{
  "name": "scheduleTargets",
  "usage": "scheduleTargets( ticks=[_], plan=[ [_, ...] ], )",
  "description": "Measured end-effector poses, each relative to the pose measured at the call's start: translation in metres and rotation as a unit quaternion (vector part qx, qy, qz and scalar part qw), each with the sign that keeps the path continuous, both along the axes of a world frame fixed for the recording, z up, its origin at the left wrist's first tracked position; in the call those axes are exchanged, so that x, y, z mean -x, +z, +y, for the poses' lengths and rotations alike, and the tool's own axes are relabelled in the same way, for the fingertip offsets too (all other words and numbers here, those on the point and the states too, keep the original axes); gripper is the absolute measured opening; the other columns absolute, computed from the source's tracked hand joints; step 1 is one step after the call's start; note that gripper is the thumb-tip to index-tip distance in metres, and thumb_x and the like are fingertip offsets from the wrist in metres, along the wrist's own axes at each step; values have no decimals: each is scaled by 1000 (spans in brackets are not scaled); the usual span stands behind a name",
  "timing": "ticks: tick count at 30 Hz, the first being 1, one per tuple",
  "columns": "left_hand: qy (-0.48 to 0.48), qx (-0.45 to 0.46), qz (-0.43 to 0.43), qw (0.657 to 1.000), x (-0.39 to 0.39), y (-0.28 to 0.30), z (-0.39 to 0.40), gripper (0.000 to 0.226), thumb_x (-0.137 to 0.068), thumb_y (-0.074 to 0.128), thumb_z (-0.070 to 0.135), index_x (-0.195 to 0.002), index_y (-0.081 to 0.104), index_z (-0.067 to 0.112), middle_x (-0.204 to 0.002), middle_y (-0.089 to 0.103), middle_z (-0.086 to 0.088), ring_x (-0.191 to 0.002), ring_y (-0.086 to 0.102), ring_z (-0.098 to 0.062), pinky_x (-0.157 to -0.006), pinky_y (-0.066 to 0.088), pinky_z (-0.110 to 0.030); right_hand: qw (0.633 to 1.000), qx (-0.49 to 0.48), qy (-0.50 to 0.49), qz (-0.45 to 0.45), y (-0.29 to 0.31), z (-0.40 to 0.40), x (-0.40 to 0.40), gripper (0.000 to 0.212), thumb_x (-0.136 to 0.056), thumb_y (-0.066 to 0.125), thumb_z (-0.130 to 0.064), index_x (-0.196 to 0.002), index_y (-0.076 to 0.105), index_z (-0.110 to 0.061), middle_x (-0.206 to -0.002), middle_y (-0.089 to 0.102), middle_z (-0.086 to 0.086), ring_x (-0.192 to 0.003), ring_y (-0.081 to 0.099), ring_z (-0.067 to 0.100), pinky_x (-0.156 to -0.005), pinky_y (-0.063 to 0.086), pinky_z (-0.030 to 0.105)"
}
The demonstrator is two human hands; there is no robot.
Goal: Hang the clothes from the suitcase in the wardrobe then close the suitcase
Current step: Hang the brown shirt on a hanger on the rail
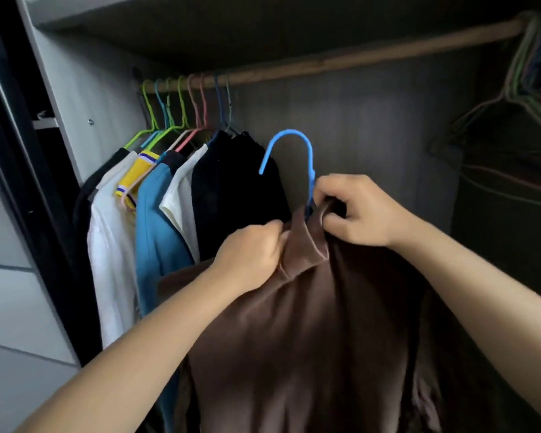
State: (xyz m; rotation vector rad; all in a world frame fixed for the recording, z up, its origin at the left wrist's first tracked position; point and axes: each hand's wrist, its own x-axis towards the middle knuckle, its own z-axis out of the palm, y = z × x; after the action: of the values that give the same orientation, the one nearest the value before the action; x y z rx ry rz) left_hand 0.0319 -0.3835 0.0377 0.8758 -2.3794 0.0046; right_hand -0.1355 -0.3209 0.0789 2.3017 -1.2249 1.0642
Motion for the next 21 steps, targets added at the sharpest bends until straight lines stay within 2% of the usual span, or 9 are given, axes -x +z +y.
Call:
scheduleTargets(
  ticks=[3, 5, 6, 8, 12, 15, 17, 19, 21],
  plan=[
    [9, 5, 75, 997, -6, 5, -4, 29, -98, 31, 26, -76, 44, 11, -94, 63, -19, -90, 58, -35, -71, 41, -38, 994, 48, -81, -57, -6, 0, 13, 38, -68, 52, -30, -87, 54, 4, -84, 47, 5, -75, 43, 12, -65, 30, 15],
    [5, 14, 89, 996, -11, 3, -7, 29, -98, 32, 25, -81, 49, 9, -92, 64, -18, -88, 58, -34, -68, 37, -36, 978, -2, -197, -73, -17, 3, 24, 48, -79, 64, -37, -108, 52, -1, -102, 54, 11, -92, 55, 27, -76, 40, 26],
    [2, 25, 85, 996, -10, 2, -5, 28, -98, 32, 25, -82, 49, 9, -90, 64, -17, -87, 58, -33, -66, 35, -35, 962, -43, -266, -39, -22, 4, 26, 44, -84, 59, -40, -110, 53, -4, -108, 58, 13, -97, 57, 30, -75, 42, 32],
    [-18, 60, 73, 995, -8, 2, -6, 30, -98, 32, 28, -72, 39, 15, -79, 60, -13, -78, 57, -32, -60, 27, -32, 946, -59, -318, 27, -29, 6, 32, 39, -89, 49, -41, -100, 60, -6, -102, 66, 17, -96, 61, 33, -70, 43, 36],
    [10, 196, -20, 980, -30, 9, -31, 33, -91, 33, 35, -65, 26, 17, -50, 53, -9, -45, 54, -31, -43, 25, -26, 950, 32, -310, -11, -24, 17, 69, 40, -88, 51, -35, -83, 65, 3, -84, 67, 26, -85, 65, 37, -69, 46, 40],
    [28, 149, -24, 988, -54, 4, -49, 31, -85, 33, 37, -63, 23, 18, -40, 44, -3, -34, 50, -30, -39, 19, -19, 960, -6, -280, -25, -23, 26, 89, 39, -89, 54, -29, -81, 64, 9, -83, 66, 25, -86, 64, 34, -73, 43, 37],
    [14, 107, -11, 994, -61, -9, -57, 39, -79, 22, 52, -59, 19, 18, -44, 37, 2, -43, 47, -28, -41, 19, -26, 966, -45, -254, -17, -26, 29, 93, 56, -86, 50, -47, -68, 57, 5, -72, 63, 20, -76, 62, 27, -68, 38, 32],
    [24, 60, 20, 998, -66, -23, -64, 46, -70, 15, 64, -55, 21, 21, -46, 32, 4, -45, 38, -16, -46, 23, -25, 967, -63, -244, -18, -30, 30, 96, 69, -79, 38, -64, -64, 54, 1, -65, 59, 17, -70, 57, 21, -65, 36, 29],
    [39, 66, 25, 997, -65, -29, -64, 49, -68, 19, 68, -52, 20, 21, -44, 28, 6, -43, 32, -10, -45, 22, -25, 960, -88, -265, -11, -32, 30, 99, 55, -89, 42, -50, -66, 55, -1, -75, 62, 24, -79, 61, 29, -66, 33, 28]
  ],
)
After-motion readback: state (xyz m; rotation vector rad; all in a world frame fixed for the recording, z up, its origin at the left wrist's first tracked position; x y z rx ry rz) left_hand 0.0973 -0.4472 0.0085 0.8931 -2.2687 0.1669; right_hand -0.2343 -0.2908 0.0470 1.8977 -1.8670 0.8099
